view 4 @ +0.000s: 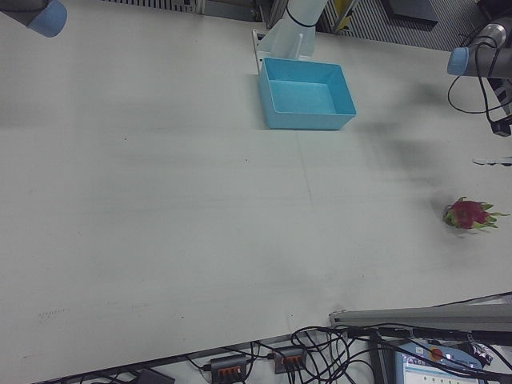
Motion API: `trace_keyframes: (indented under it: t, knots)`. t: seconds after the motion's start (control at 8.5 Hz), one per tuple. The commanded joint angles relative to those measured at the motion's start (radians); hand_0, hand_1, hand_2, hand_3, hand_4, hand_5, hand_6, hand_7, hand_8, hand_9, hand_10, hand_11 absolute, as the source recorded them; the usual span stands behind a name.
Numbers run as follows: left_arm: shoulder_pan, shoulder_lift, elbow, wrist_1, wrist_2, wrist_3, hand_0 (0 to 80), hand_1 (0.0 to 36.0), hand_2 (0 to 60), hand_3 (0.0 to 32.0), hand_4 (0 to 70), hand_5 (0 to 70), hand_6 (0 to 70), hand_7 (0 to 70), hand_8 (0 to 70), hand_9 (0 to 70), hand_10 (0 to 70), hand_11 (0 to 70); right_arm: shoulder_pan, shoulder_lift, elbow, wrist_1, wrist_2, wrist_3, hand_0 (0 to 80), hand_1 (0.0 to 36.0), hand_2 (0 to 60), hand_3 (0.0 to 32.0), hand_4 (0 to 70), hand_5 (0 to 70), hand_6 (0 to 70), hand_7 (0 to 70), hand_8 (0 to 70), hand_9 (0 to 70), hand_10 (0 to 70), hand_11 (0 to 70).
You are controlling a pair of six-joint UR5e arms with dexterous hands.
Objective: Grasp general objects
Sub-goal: 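Reach the left hand toward the pink dragon fruit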
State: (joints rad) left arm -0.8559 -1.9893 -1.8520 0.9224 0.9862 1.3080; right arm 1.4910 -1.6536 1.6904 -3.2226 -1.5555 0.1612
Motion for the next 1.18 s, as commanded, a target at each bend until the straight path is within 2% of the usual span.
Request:
trace_keyframes:
  t: [0.0, 0.12, 0.24, 0.35, 0.47, 0.59, 0.71, 0.82, 1.06]
  knots:
    - [0.055, -0.022, 0.095, 0.052, -0.093, -0.016, 46.3, 11.8, 2.2, 27.8, 0.0, 0.0, 0.0, 0.0, 0.0, 0.0, 0.0, 0.0, 0.0, 0.0, -0.002, 0.001, 0.0, 0.0, 0.0, 0.0, 0.0, 0.0, 0.0, 0.0, 0.0, 0.0, 0.0, 0.0, 0.0, 0.0]
    - [0.055, -0.022, 0.158, -0.001, -0.099, -0.018, 46.9, 13.4, 3.7, 24.4, 0.0, 0.0, 0.0, 0.0, 0.0, 0.0, 0.0, 0.0, 0.0, 0.0, -0.002, 0.001, 0.0, 0.0, 0.0, 0.0, 0.0, 0.0, 0.0, 0.0, 0.0, 0.0, 0.0, 0.0, 0.0, 0.0]
    - [0.055, -0.022, 0.225, -0.069, -0.106, -0.018, 47.3, 13.9, 3.1, 24.2, 0.0, 0.0, 0.0, 0.0, 0.0, 0.0, 0.0, 0.0, 0.0, 0.0, -0.002, 0.001, 0.0, 0.0, 0.0, 0.0, 0.0, 0.0, 0.0, 0.0, 0.0, 0.0, 0.0, 0.0, 0.0, 0.0]
    - [0.057, -0.02, 0.247, -0.086, -0.156, -0.015, 48.2, 16.0, 5.2, 24.0, 0.0, 0.0, 0.0, 0.0, 0.0, 0.0, 0.0, 0.0, 0.0, 0.0, -0.002, 0.001, 0.0, 0.0, 0.0, 0.0, 0.0, 0.0, 0.0, 0.0, 0.0, 0.0, 0.0, 0.0, 0.0, 0.0]
    - [0.06, -0.017, 0.249, -0.086, -0.181, -0.013, 48.2, 15.6, 4.3, 26.2, 0.0, 0.0, 0.0, 0.0, 0.0, 0.0, 0.0, 0.0, 0.0, 0.0, -0.002, 0.001, 0.0, 0.0, 0.0, 0.0, 0.0, 0.0, 0.0, 0.0, 0.0, 0.0, 0.0, 0.0, 0.0, 0.0]
    - [0.066, -0.017, 0.269, -0.109, -0.182, -0.009, 47.5, 13.9, 1.8, 30.0, 0.0, 0.0, 0.0, 0.0, 0.0, 0.0, 0.0, 0.0, 0.0, 0.0, -0.002, 0.001, 0.0, 0.0, 0.0, 0.0, 0.0, 0.0, 0.0, 0.0, 0.0, 0.0, 0.0, 0.0, 0.0, 0.0]
    - [0.089, -0.022, 0.324, -0.135, -0.184, -0.01, 47.0, 12.5, 0.7, 29.8, 0.0, 0.0, 0.0, 0.0, 0.0, 0.0, 0.0, 0.0, 0.0, 0.0, -0.002, 0.001, 0.0, 0.0, 0.0, 0.0, 0.0, 0.0, 0.0, 0.0, 0.0, 0.0, 0.0, 0.0, 0.0, 0.0]
    - [0.093, -0.022, 0.362, -0.17, -0.184, -0.012, 46.2, 10.9, 0.0, 25.8, 0.0, 0.0, 0.0, 0.0, 0.0, 0.0, 0.0, 0.0, 0.0, 0.0, -0.002, 0.001, 0.0, 0.0, 0.0, 0.0, 0.0, 0.0, 0.0, 0.0, 0.0, 0.0, 0.0, 0.0, 0.0, 0.0]
    - [0.094, -0.02, 0.375, -0.183, -0.195, -0.007, 45.8, 9.7, 0.0, 25.6, 0.0, 0.0, 0.0, 0.0, 0.0, 0.0, 0.0, 0.0, 0.0, 0.0, -0.003, 0.001, 0.0, 0.0, 0.0, 0.0, 0.0, 0.0, 0.0, 0.0, 0.0, 0.0, 0.0, 0.0, 0.0, 0.0]
